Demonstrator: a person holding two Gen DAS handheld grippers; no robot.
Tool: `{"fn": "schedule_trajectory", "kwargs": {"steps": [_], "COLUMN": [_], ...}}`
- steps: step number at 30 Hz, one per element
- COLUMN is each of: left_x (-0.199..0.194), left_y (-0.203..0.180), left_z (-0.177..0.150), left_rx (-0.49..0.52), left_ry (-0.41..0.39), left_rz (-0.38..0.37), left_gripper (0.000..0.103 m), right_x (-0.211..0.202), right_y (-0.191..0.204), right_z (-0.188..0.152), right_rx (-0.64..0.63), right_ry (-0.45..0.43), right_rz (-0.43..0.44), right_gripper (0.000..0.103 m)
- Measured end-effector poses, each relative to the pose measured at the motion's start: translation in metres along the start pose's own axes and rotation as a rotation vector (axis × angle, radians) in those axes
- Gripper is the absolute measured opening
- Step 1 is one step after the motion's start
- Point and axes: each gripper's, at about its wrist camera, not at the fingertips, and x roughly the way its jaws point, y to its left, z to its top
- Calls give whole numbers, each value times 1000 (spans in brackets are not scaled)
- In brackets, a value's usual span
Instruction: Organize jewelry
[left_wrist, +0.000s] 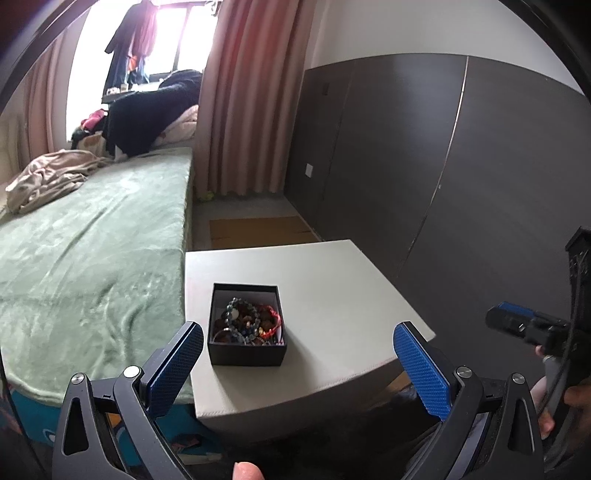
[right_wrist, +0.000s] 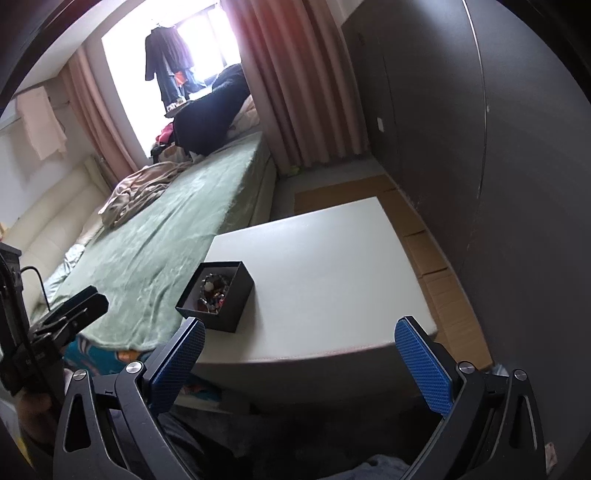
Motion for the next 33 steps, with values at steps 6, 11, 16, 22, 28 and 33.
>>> {"fn": "schedule_trajectory", "kwargs": {"steps": [6,11,16,22,28,33], "left_x": [-14,-29,-31,-28,-25,-27], "left_y": [-5,-4,-1,0,0,2], "left_z": [-18,-24,-26,-27,-28,-28], "left_rx": [15,9,-11,-19,-21,-29], "left_ry": [-11,-62,-67,-58,-43,-46], "left_rz": [8,45,58,86,100,89], "left_gripper": [102,102,102,102,102,102], "right_x": [-19,-20,-21,-22,-23,-23], "right_y": [10,16,20,18,17,14], "right_z": [-11,-21,-27,-30,-30,-30], "right_rx": [-29,-47,-59,-43,-40,-17], "right_ry": [-44,-9,-4,-3,-5,-3], "right_rz": [10,4,-4,-7,-26,-22], "right_gripper": [103,103,103,103,103,103]}}
